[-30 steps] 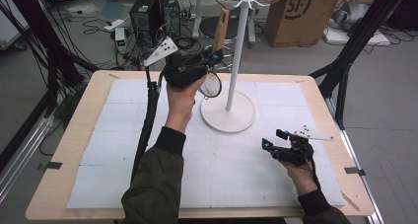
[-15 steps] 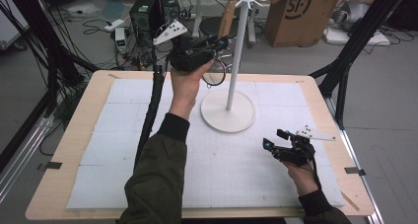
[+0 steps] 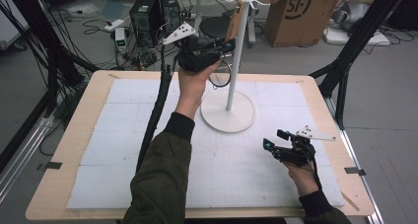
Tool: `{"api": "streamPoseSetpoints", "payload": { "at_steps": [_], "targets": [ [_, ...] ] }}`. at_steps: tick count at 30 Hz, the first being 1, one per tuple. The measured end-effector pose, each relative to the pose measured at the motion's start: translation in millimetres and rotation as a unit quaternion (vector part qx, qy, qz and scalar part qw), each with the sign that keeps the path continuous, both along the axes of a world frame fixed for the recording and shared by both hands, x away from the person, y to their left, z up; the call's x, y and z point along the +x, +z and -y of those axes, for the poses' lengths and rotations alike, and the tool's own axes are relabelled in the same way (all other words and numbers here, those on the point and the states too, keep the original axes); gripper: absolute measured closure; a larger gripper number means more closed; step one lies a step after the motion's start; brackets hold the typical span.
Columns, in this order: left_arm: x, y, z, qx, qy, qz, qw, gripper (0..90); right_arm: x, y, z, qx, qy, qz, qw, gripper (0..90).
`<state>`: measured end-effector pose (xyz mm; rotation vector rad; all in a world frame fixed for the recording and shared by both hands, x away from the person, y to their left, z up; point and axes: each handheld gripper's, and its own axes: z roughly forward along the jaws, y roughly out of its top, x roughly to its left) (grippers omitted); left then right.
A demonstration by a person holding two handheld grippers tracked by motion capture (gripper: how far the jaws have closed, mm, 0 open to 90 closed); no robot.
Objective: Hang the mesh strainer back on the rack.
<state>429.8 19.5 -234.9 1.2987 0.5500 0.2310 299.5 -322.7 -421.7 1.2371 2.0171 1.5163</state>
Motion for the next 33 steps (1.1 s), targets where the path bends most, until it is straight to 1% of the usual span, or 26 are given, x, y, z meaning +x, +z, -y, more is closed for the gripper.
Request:
{"api": "streamPoseSetpoints", "payload": {
  "at_steps": [1,3,4,7,10,11,13,16,18,19,20,21,23,25,27,29,32,33],
  "targets": [
    [0.4,-1.4,1.5,-0.005,0.002,0.002,1.0,70.8,-0.4,0.1,-0.3,0.001,0.0,-0.002,1.0,21.0],
    [1.8,-3.6,3.8,-0.007,0.005,0.004,1.0,70.7,-0.5,0.1,-0.2,0.001,0.001,-0.001,1.0,21.1],
    [2.2,-4.5,4.8,-0.01,0.002,0.001,0.9999,70.6,-0.6,0.1,0.0,0.001,0.003,-0.001,1.0,21.3],
    [1.0,-4.1,7.2,0.002,0.02,0.0,0.9998,70.5,-0.4,0.4,1.0,0.003,0.007,0.001,1.0,22.3],
    [0.8,-3.7,7.3,0.005,0.026,-0.003,0.9996,70.3,-1.0,1.0,2.0,0.005,0.006,0.0,1.0,22.4],
    [1.1,-3.9,7.2,0.004,0.025,-0.005,0.9997,70.0,-1.3,1.2,2.2,0.006,0.005,0.001,1.0,22.4],
    [2.2,-4.6,7.1,0.001,0.024,-0.016,0.9996,68.7,-1.8,1.7,2.5,0.006,0.007,0.003,1.0,22.4],
    [4.4,-5.9,6.2,0.001,0.033,-0.028,0.9991,62.0,-2.5,2.3,2.0,0.011,0.011,0.006,0.9999,22.4],
    [5.1,-6.1,4.7,0.006,0.037,-0.03,0.9989,59.7,-2.4,2.0,1.6,0.009,0.014,0.006,0.9998,22.4],
    [4.4,-5.2,4.4,0.009,0.047,-0.032,0.9983,58.4,-2.3,1.9,1.6,0.009,0.015,0.006,0.9998,22.3],
    [4.1,-4.8,4.2,0.005,0.044,-0.036,0.9984,54.3,-2.6,1.9,1.2,0.009,0.015,0.005,0.9998,22.3],
    [3.5,-4.1,3.6,0.006,0.047,-0.037,0.9982,50.3,-3.1,2.1,0.9,0.01,0.015,0.003,0.9998,22.2],
    [0.8,-3.5,1.0,0.02,0.057,-0.034,0.9976,41.1,-3.2,2.1,1.3,0.007,0.015,0.008,0.9998,21.0],
    [-4.2,-5.4,-4.6,0.026,0.067,-0.03,0.997,39.7,-4.2,2.4,2.3,0.008,0.011,0.009,0.9999,19.6],
    [-8.1,-8.6,-10.5,0.03,0.069,-0.029,0.9968,38.3,-3.7,1.8,3.5,0.007,0.008,0.014,0.9998,18.7],
    [-12.8,-12.6,-17.0,0.033,0.066,-0.03,0.9969,36.4,-3.5,1.3,4.1,0.005,0.002,0.011,0.9999,18.6],
    [-23.8,-20.3,-27.3,0.036,0.061,-0.016,0.9973,34.2,-3.5,1.0,4.2,0.002,-0.001,0.012,0.9999,18.5],
    [-26.6,-21.8,-29.4,0.038,0.061,-0.016,0.9973,33.2,-3.5,1.0,4.1,0.001,0.0,0.013,0.9999,18.3]
  ]
}}
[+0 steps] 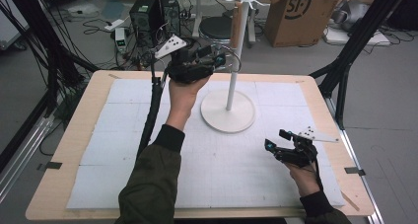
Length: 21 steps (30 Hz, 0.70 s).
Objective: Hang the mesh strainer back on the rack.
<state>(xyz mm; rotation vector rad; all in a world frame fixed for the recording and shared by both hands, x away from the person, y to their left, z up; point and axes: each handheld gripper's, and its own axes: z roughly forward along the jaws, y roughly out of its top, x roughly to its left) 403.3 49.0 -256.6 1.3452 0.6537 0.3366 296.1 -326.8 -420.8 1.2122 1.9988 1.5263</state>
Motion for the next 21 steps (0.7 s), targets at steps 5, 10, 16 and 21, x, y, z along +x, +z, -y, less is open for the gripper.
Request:
{"api": "streamPoseSetpoints", "payload": {
  "at_steps": [5,10,16,21],
  "targets": [
    [-18.9,-16.3,-19.4,0.024,0.001,0.019,0.9995,26.2,-0.1,-0.5,-1.5,-0.006,-0.005,0.002,1.0,18.2],
    [-40.0,-29.6,-37.3,0.047,-0.006,0.028,0.9985,21.5,0.8,-1.2,-1.6,-0.008,-0.009,-0.001,0.9999,18.2],
    [-63.1,-46.3,-57.3,0.053,-0.017,0.027,0.9981,21.2,1.0,-0.4,-0.5,-0.006,-0.013,0.003,0.9999,18.2],
    [-74.2,-65.3,-79.2,0.048,0.002,0.017,0.9987,20.4,3.6,2.1,3.2,0.007,-0.025,0.011,0.9996,18.1]
  ]
}}
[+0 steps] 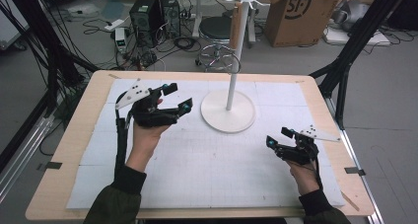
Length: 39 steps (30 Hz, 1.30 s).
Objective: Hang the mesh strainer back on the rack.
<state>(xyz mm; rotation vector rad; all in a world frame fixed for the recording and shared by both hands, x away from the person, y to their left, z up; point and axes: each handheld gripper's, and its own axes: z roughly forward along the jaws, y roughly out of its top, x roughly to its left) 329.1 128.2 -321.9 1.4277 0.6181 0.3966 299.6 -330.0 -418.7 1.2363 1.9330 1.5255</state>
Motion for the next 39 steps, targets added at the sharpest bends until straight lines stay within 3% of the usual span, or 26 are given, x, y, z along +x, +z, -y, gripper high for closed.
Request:
{"api": "streamPoseSetpoints", "payload": {
  "at_steps": [5,9,11,13,17,21,23,27,29,36,39],
  "targets": [
    [-11.9,-25.6,-13.0,0.022,0.008,-0.017,0.9996,20.7,2.5,2.1,3.4,0.012,-0.011,0.008,0.9998,18.0],
    [-18.6,-50.6,-23.2,0.005,0.015,-0.04,0.9991,20.9,4.4,4.4,-1.2,0.014,-0.015,0.021,0.9996,18.1],
    [-19.7,-64.8,-28.6,0.003,0.016,-0.067,0.9976,20.8,3.4,5.7,-5.6,0.014,-0.011,0.028,0.9994,18.8],
    [-22.2,-74.1,-32.5,0.01,0.024,-0.072,0.9971,20.8,2.2,7.1,-10.2,0.013,-0.009,0.035,0.9993,18.8],
    [-27.9,-89.6,-40.3,0.008,0.033,-0.088,0.9955,21.0,2.4,7.0,-17.6,0.008,-0.003,0.039,0.9992,18.7],
    [-34.0,-98.7,-44.9,-0.011,0.03,-0.109,0.9935,21.3,-0.6,3.4,-24.9,-0.005,0.001,0.037,0.9993,18.1],
    [-40.7,-102.0,-43.9,0.001,0.037,-0.103,0.994,21.3,-4.2,-0.2,-26.4,-0.016,0.007,0.04,0.999,17.9],
    [-52.5,-112.7,-39.2,-0.002,0.025,-0.095,0.9952,21.3,-7.5,-2.8,-26.8,-0.025,0.015,0.038,0.9988,17.4],
    [-51.9,-114.9,-38.6,-0.002,0.019,-0.094,0.9954,21.3,-7.0,-3.7,-26.3,-0.026,0.014,0.037,0.9989,17.3],
    [-51.7,-117.4,-40.7,0.012,0.041,-0.088,0.9952,21.0,-6.2,-5.3,-25.8,-0.028,0.016,0.032,0.999,17.2],
    [-51.3,-117.6,-41.4,0.009,0.043,-0.087,0.9952,20.8,-6.4,-5.7,-25.0,-0.027,0.016,0.029,0.9991,17.2]
  ]
}}
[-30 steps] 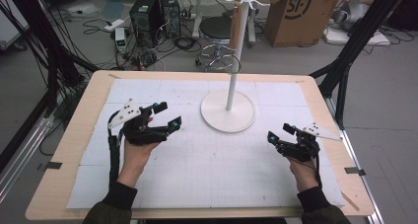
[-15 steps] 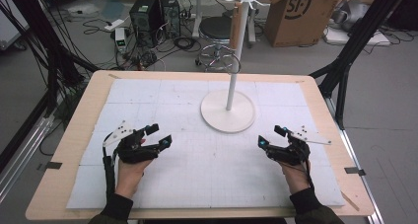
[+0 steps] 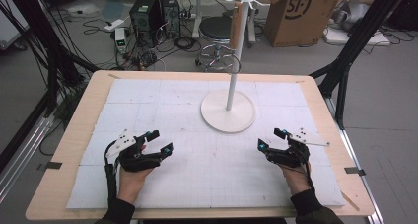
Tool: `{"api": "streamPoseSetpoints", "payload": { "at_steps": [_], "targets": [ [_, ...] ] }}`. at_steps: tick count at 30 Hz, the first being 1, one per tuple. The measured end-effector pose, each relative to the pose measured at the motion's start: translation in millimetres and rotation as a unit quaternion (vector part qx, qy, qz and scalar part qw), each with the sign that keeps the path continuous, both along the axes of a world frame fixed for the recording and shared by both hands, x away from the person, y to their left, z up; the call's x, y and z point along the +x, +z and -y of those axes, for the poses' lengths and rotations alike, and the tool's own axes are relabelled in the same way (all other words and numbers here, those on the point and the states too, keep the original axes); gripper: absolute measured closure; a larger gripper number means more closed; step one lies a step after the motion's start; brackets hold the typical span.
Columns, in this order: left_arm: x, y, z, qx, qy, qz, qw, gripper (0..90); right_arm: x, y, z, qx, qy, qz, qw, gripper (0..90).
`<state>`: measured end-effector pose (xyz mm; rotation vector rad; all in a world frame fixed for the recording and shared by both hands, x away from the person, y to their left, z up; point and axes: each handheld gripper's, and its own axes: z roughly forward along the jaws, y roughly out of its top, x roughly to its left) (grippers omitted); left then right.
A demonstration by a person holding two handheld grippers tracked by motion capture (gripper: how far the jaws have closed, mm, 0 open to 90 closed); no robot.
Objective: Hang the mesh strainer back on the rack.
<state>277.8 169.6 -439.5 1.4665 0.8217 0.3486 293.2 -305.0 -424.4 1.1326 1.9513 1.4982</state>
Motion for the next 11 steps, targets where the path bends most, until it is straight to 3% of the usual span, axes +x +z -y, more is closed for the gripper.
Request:
{"api": "streamPoseSetpoints", "payload": {
  "at_steps": [11],
  "targets": [
    [-0.4,-0.6,0.0,0.016,0.007,0.01,0.9998,20.8,1.1,-1.7,-1.1,-0.005,0.001,-0.004,1.0,17.2]
  ]
}}
